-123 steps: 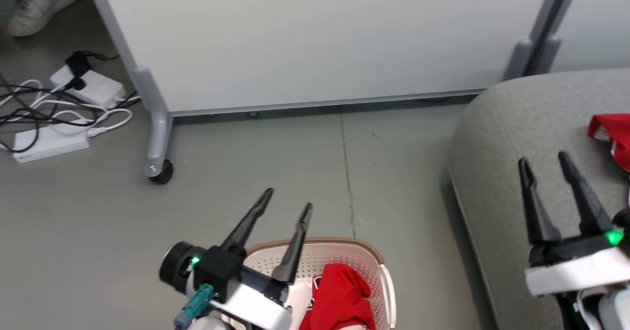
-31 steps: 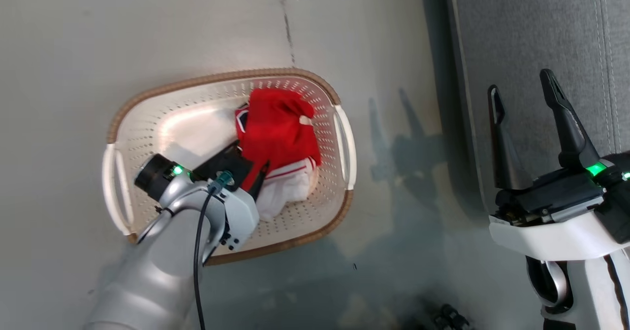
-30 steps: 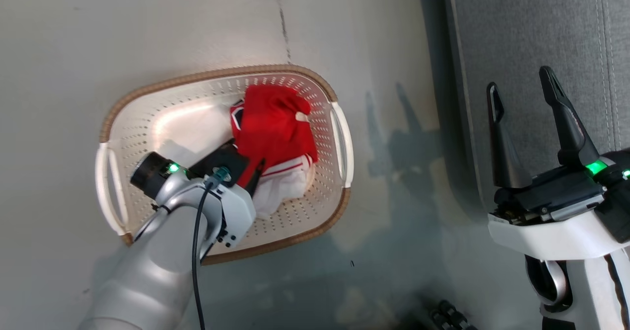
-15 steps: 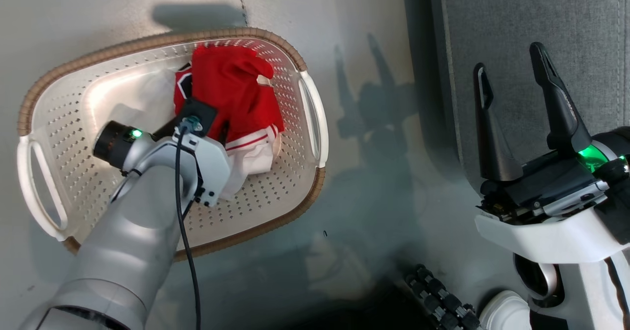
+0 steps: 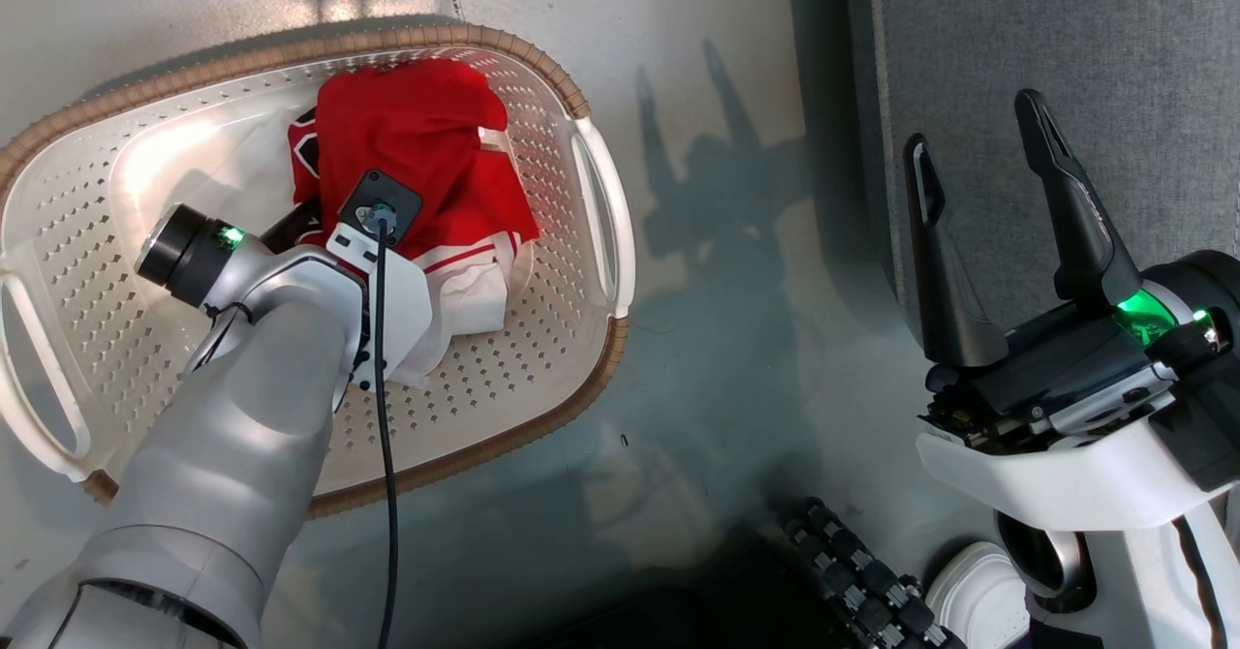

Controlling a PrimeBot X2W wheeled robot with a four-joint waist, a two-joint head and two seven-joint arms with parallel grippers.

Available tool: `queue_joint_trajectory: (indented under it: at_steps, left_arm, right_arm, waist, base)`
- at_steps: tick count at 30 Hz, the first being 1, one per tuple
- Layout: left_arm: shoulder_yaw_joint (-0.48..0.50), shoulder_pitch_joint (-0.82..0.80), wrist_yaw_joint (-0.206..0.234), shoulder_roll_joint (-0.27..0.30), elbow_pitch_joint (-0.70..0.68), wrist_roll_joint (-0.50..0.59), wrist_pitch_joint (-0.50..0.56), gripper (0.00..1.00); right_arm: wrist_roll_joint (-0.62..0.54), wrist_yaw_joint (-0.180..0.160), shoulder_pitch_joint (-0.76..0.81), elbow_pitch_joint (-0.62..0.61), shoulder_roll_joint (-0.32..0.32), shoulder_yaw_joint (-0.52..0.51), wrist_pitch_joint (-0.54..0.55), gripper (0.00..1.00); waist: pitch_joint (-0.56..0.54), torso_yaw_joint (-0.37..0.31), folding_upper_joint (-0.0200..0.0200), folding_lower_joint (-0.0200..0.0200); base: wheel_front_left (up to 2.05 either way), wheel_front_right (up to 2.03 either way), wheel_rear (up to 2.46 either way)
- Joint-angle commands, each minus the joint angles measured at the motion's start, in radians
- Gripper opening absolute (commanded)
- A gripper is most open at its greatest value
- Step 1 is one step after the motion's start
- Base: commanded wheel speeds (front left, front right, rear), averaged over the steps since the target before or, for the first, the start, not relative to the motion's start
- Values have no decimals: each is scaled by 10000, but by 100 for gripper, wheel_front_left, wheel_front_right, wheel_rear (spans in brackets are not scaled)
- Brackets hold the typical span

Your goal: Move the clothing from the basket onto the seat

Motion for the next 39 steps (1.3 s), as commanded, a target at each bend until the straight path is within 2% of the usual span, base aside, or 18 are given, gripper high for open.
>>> queue_joint_trajectory:
  at_steps: [1, 6, 7, 8, 10, 17, 24, 30, 39]
  left_arm:
    - [-13, -127, -49, 111, 26, -29, 117, 100]
    - [-31, -70, -81, 122, 27, -172, 296, 100]
    - [-17, -48, -204, 117, 28, -243, 376, 90]
    - [-56, -53, -306, 110, 28, -219, 350, 0]
    - [-79, -89, -438, 111, 27, -279, 337, 0]
    - [-139, -167, -402, 250, 28, -370, 362, 0]
    - [-19, -75, -486, 438, 18, -643, -144, 0]
    - [177, 425, -539, 354, 19, -1031, -674, 0]
    - [625, 1126, -862, 15, 18, -1802, -1858, 0]
  right_arm:
    - [-39, 0, 42, -87, 6, -55, -57, 100]
    - [73, 2, 125, -80, 8, -108, -57, 100]
    - [105, 0, 113, -72, 9, -109, -57, 100]
    - [133, 2, 110, -64, 9, -113, -57, 100]
    - [175, 2, 109, -43, 10, -146, -57, 100]
    - [332, 2, -46, -21, 5, -318, -57, 100]
    - [426, 2, -437, 109, 3, -298, -57, 100]
    - [396, 0, -319, 347, 1, -538, -57, 100]
    - [128, 2, -42, 705, -3, -822, -57, 100]
  waist:
    - [-6, -13, 0, 0]
    - [-11, -81, 0, 0]
    - [-11, -90, 0, 0]
    - [-9, -97, 0, 0]
    - [-5, -91, 0, 0]
    - [-42, -133, 0, 0]
    - [-353, -235, 0, 0]
    - [-1165, -5, 0, 0]
    - [-2599, 432, 0, 0]
  base:
    - [0, 0, 0]
    - [0, 0, 0]
    - [0, 0, 0]
    - [0, 0, 0]
    - [0, 0, 0]
    - [0, 0, 0]
    - [0, 0, 0]
    - [0, 0, 0]
    - [0, 0, 0]
